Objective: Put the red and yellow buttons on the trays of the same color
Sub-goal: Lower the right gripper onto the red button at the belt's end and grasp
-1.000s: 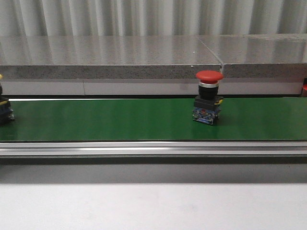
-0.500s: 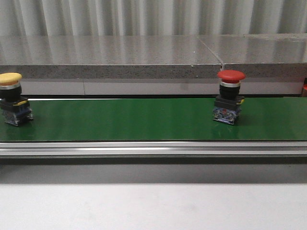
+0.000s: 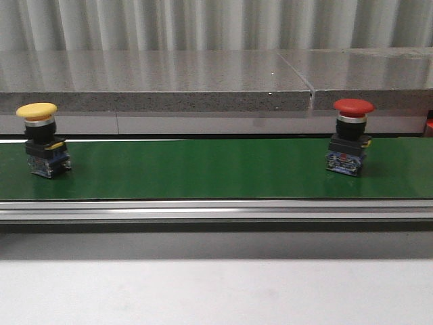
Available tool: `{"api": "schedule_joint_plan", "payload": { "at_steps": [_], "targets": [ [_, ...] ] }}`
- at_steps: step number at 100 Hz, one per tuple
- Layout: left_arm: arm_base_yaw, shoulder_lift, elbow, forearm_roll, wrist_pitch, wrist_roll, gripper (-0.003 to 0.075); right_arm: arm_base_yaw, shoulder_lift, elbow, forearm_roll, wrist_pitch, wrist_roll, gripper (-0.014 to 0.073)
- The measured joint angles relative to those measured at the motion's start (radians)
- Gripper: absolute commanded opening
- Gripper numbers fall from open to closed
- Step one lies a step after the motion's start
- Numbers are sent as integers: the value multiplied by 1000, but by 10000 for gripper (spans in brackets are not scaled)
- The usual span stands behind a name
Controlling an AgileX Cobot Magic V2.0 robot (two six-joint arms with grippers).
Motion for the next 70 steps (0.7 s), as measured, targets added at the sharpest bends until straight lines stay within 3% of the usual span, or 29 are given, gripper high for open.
{"api": "schedule_joint_plan", "payload": {
  "at_steps": [18,39,51,70],
  "targets": [
    [0,0,0,0,0,0,-20,0,182,-143,4,101,0,-67],
    [0,0,0,0,0,0,-20,0,285,-162,6,128,0,-21],
    [0,0,0,0,0,0,-20,0,306,-162,6,150,0,157],
    [0,0,0,0,0,0,-20,0,310,-164,6,173,0,552]
  ]
}}
